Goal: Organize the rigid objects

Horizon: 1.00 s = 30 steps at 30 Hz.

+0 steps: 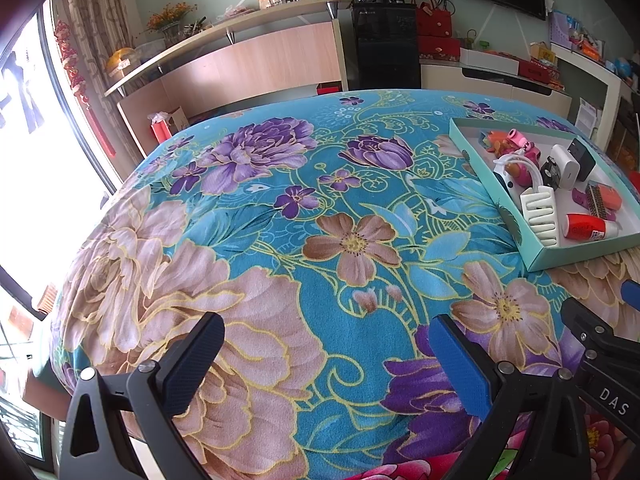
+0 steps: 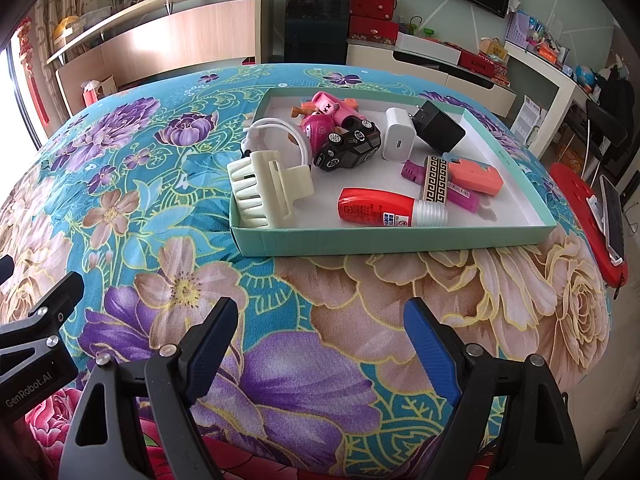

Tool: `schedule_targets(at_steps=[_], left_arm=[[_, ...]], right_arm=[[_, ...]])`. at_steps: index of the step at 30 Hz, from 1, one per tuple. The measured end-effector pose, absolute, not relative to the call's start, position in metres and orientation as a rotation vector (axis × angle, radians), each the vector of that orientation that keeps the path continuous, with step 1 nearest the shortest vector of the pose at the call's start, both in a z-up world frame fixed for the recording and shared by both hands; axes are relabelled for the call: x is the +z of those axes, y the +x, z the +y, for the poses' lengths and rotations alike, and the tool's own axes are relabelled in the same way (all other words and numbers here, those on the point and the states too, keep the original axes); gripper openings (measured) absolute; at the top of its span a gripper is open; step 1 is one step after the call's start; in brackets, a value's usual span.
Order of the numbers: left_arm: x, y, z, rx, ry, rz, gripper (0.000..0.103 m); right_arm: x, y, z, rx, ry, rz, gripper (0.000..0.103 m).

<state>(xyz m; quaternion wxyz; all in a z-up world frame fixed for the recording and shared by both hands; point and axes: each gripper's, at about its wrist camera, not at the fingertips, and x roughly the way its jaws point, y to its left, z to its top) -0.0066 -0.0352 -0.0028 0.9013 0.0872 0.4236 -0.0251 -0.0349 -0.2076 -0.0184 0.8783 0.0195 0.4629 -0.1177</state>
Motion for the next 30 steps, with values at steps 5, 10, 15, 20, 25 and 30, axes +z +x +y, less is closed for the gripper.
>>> schedule_targets(at_steps=[5,10,15,20,25,30], left_arm=[[-0.0038,-0.0061,-0.0353,-0.052,0.182,0.880,0.103],[-0.0041,-0.0060,-0.0356,-0.052,0.183,0.881,0.103],[-0.0045,-0.0060,-0.0359,-0.052,0.184,0.881,0.103],[-0.0048,-0.0060,-0.0363,-0.051,0.187,0.882,0.103],[-0.0046,-0.0059,-0.0360,-0.052,0.187,0.882,0.103],[-0.0044,-0.0062,-0.0359,-0.053,0.187,0.881,0.103]], right_arm=[[-0.0185,-0.0349,-0.2076,-0.245,0.040,0.965,0.086],[-0.0185,-0.0348,-0.2075,-0.245,0.040,0.966,0.085],[-0.0186,-0.0349,-0.2076,-0.246,0.041,0.966,0.085],[-0.0186,-0.0347,-0.2075,-0.246,0.040,0.966,0.085],[-0.0185,-0.0346,-0.2075,-0.246,0.040,0.966,0.085],[-0.0187,-0.0347,-0.2076,-0.246,0.040,0.966,0.085]])
